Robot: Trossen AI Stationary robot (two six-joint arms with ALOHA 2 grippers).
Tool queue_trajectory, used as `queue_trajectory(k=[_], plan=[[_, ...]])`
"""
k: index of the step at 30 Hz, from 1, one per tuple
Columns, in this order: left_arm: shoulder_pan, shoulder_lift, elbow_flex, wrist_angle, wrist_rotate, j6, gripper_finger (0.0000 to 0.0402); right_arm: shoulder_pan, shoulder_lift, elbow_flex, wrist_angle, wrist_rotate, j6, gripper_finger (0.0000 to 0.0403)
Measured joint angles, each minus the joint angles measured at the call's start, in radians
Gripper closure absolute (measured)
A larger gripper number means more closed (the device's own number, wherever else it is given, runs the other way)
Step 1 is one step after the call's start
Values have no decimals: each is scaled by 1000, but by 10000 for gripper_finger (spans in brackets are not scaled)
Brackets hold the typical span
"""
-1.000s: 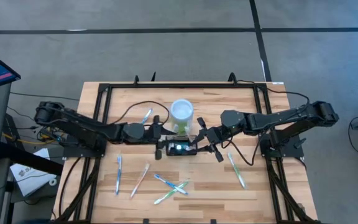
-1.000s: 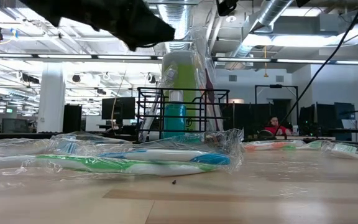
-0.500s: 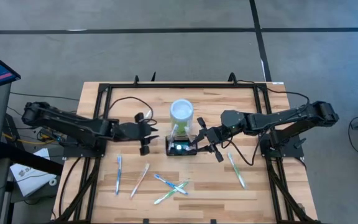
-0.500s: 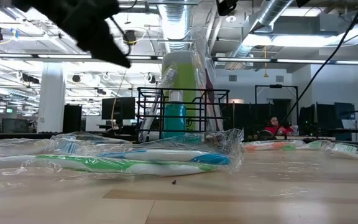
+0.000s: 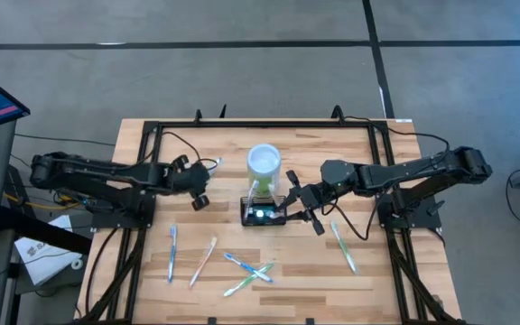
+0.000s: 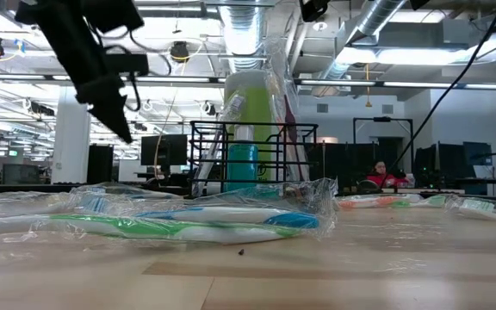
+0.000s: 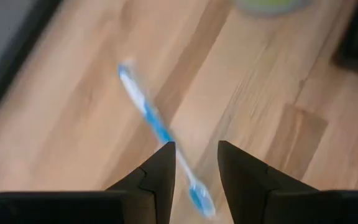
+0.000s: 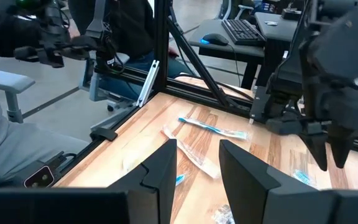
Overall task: Pick & Place toothbrushing station
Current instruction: Put the top left blue toothbrush into the wire organizer
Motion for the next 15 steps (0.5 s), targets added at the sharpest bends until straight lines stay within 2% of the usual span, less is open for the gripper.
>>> queue_trajectory(k=[10, 15], plan=[[80, 91, 0, -68, 35, -40, 289, 0, 0, 0, -7, 0, 0, 291], [84, 95, 0, -78, 169, -108, 289, 0, 0, 0, -13, 0, 0, 291]])
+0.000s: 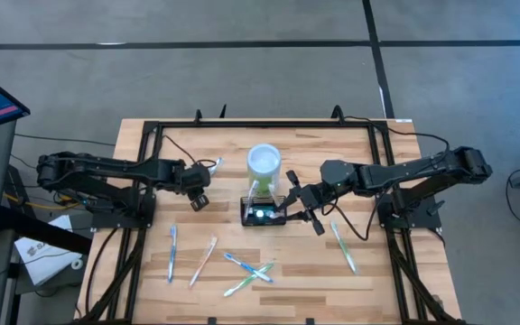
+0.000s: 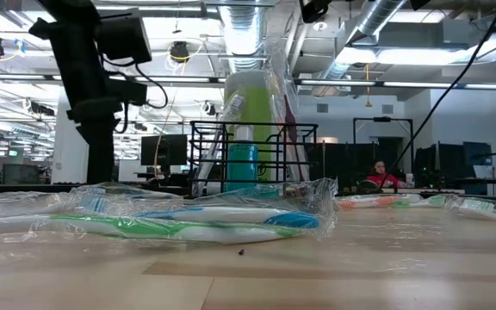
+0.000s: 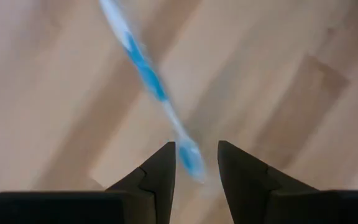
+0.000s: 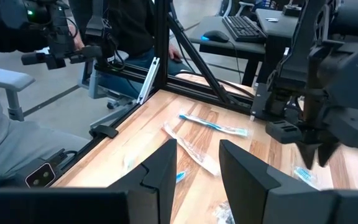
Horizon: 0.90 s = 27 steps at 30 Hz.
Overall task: Pick & Place toothbrushing station
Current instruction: Put the top left blue toothbrush into the wire organizer
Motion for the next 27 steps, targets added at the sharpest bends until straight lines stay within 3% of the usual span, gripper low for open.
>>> queue_trajectory(k=[6, 11, 27], plan=[[1, -4, 0, -19, 61, -73, 289, 0, 0, 0, -2, 0, -3, 291], [1, 3, 0, -16, 24, -99, 289, 0, 0, 0, -2, 0, -3, 291], [89, 252, 0, 68, -14, -101, 289, 2, 0, 0, -2, 0, 0, 291]])
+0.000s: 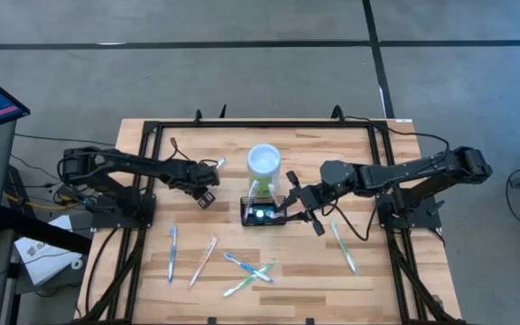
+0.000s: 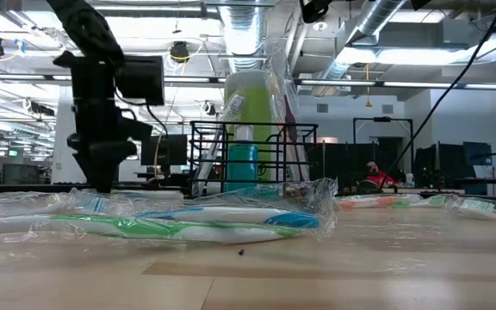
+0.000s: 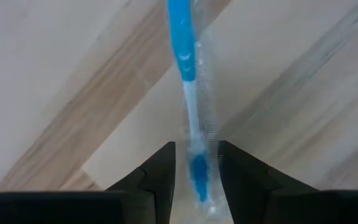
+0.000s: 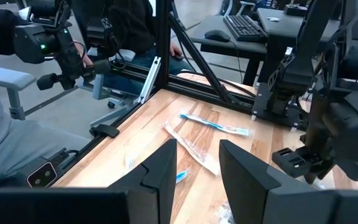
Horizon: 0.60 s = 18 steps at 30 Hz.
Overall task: Pick & Place toothbrushing station
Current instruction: Put the top left blue toothbrush into the wire organizer
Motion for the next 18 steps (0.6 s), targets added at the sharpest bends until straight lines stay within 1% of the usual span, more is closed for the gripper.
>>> queue_trajectory(k=[3, 6, 9, 13, 14, 18], plan=[[13, 9, 0, 20, 39, 18, 289, 0, 0, 0, 0, 0, 0, 291], [16, 12, 2, 24, 49, 19, 299, 0, 0, 0, 0, 0, 0, 291], [16, 10, 1, 26, 56, 22, 329, 0, 0, 0, 0, 0, 0, 291], [16, 7, 2, 27, 72, 46, 384, 0, 0, 0, 0, 0, 0, 291], [16, 7, 3, 26, 73, 47, 389, 0, 0, 0, 0, 0, 0, 291], [16, -3, 1, 21, 78, 48, 384, 0, 0, 0, 0, 0, 0, 291]])
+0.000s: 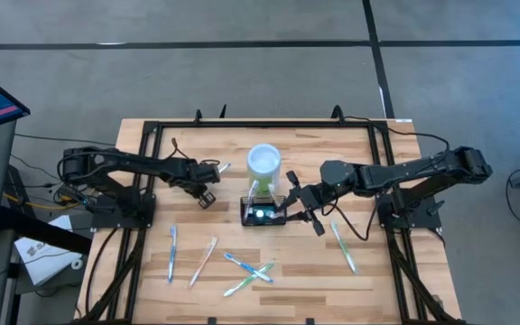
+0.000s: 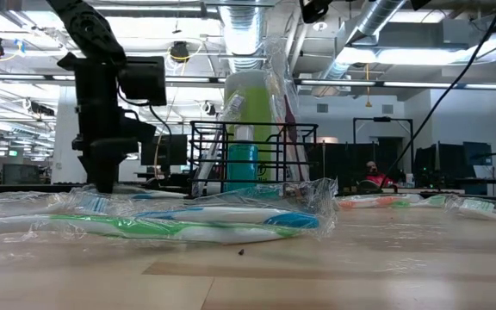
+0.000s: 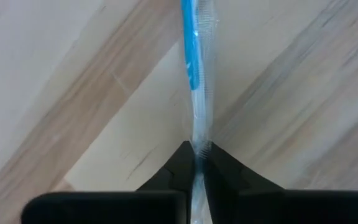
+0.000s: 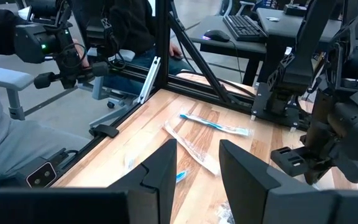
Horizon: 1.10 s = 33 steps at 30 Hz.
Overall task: Pick & Place toothbrushing station
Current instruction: Put the top left blue toothbrush into the wire organizer
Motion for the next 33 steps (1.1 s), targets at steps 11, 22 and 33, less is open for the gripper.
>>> queue_trajectory(k=[11, 22, 33], plan=[[-17, -201, -2, -78, 34, -9, 391, 0, 0, 0, 0, 13, 0, 291], [-82, -439, -1, -90, 161, -99, 392, -1, 0, 0, 19, 190, -5, 291], [-176, -528, 72, -87, 229, -168, 394, -1, 25, 12, 27, 454, -162, 291]])
